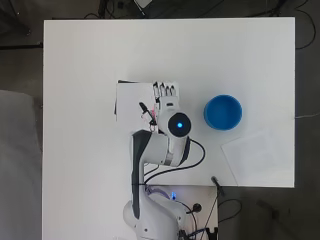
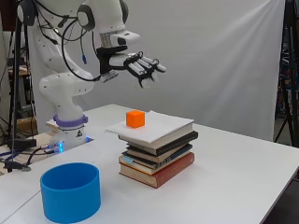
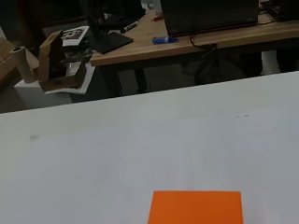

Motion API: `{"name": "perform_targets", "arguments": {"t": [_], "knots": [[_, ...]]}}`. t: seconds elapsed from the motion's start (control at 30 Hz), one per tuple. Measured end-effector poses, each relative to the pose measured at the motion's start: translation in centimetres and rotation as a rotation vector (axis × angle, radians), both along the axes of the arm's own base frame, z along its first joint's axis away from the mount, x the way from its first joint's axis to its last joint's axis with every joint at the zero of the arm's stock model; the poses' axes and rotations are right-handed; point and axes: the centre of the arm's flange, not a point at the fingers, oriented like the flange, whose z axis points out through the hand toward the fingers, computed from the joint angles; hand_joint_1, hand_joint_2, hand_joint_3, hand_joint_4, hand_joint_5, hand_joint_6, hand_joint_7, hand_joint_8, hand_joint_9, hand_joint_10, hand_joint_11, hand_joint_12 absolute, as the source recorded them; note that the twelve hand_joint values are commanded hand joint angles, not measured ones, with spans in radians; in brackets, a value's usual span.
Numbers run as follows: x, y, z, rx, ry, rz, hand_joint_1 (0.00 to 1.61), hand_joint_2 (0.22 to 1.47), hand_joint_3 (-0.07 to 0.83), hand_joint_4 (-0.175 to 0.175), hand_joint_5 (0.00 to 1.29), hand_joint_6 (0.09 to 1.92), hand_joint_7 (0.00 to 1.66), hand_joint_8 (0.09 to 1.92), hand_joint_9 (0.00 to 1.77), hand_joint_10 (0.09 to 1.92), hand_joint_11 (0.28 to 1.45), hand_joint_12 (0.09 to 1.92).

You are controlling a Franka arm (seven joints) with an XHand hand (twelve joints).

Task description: Teleoperate dual arm-hand system to pick and place objects

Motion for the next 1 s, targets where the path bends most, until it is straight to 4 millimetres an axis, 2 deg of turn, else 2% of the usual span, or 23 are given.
{"name": "perform_targets", "arguments": {"t": [0.03, 0.07, 0.2, 0.33, 0.47, 0.57, 0.73, 1.0], "knots": [[0.1, -0.2, 0.2, -0.001, 0.0, -0.01, 0.17, 0.77, -0.002, 0.04, 0.04, 0.09, 0.06, 0.09, 0.21, 0.14, 0.42, 0.11], [0.3, -0.3, 0.2, -0.003, 0.004, -0.018, 0.15, 0.77, 0.001, 0.046, 0.04, 0.09, 0.06, 0.09, 0.21, 0.09, 0.42, 0.09], [1.1, -0.8, -0.3, -0.008, 0.043, -0.029, 0.1, 0.79, 0.006, 0.07, 0.02, 0.09, 0.07, 0.09, 0.23, 0.09, 0.43, 0.09], [2.2, -1.0, -1.9, -0.011, 0.1, -0.028, 0.09, 0.81, 0.009, 0.079, 0.02, 0.09, 0.07, 0.09, 0.25, 0.09, 0.46, 0.09], [3.1, -1.0, -4.3, -0.018, 0.151, -0.028, 0.09, 0.87, 0.004, 0.104, 0.23, 0.09, 0.25, 0.09, 0.45, 0.09, 0.54, 0.09], [3.3, -0.7, -6.0, -0.021, 0.178, -0.031, 0.08, 0.88, 0.002, 0.103, 0.27, 0.09, 0.33, 0.09, 0.5, 0.09, 0.54, 0.09], [3.0, -0.3, -7.2, -0.023, 0.186, -0.033, 0.08, 0.89, 0.004, 0.098, 0.28, 0.09, 0.36, 0.09, 0.5, 0.09, 0.55, 0.09], [0.7, 0.6, -6.2, -0.017, 0.124, -0.023, 0.09, 0.9, 0.005, 0.087, 0.28, 0.09, 0.33, 0.09, 0.47, 0.09, 0.55, 0.09]]}}
